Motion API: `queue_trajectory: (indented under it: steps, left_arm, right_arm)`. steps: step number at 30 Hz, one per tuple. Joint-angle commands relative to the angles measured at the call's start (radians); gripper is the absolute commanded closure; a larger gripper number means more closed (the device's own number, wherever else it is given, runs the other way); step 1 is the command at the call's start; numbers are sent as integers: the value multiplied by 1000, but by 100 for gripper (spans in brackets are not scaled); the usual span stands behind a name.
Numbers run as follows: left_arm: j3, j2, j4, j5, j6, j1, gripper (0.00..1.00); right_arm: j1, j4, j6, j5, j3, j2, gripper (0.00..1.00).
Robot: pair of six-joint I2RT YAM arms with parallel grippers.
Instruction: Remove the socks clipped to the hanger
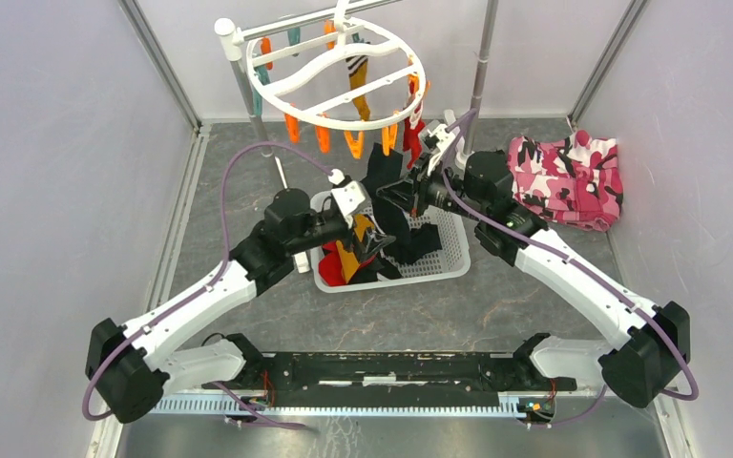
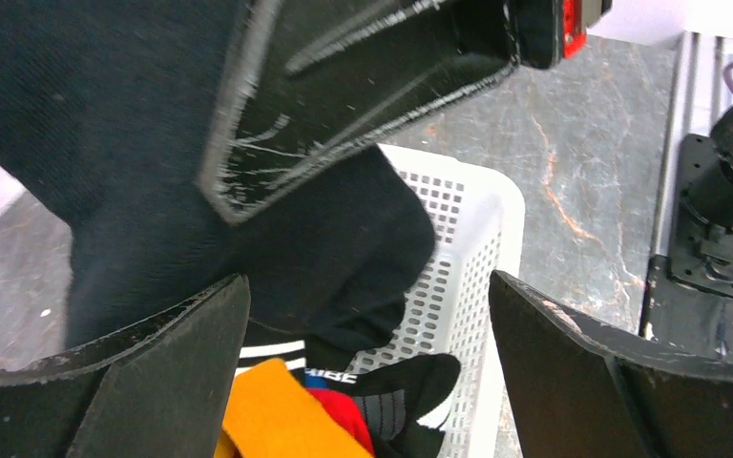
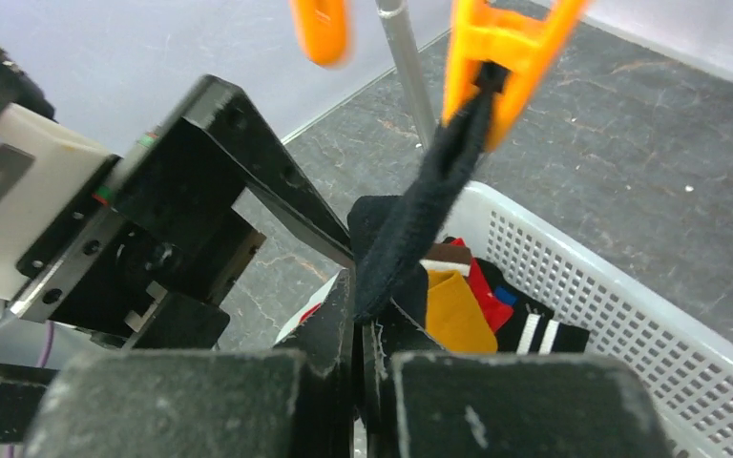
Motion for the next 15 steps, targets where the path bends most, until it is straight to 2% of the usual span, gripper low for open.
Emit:
queue_trajectory:
  steps: [1, 6, 13, 15]
  left_arm:
    - [-43, -81, 76, -144, -17, 4, 0]
    - [-74, -134, 91, -140, -47, 21, 0]
    - [-101, -175, 89, 59, -132, 115, 0]
    - [-83, -142, 88, 211, -189, 185, 0]
  right_arm:
    - [18, -16, 69, 27, 41, -11, 100]
    - [37, 9, 110, -52, 46, 9, 98]
    - [39, 30, 154, -162, 44, 16, 98]
    - [38, 36, 166, -186, 44, 20, 99]
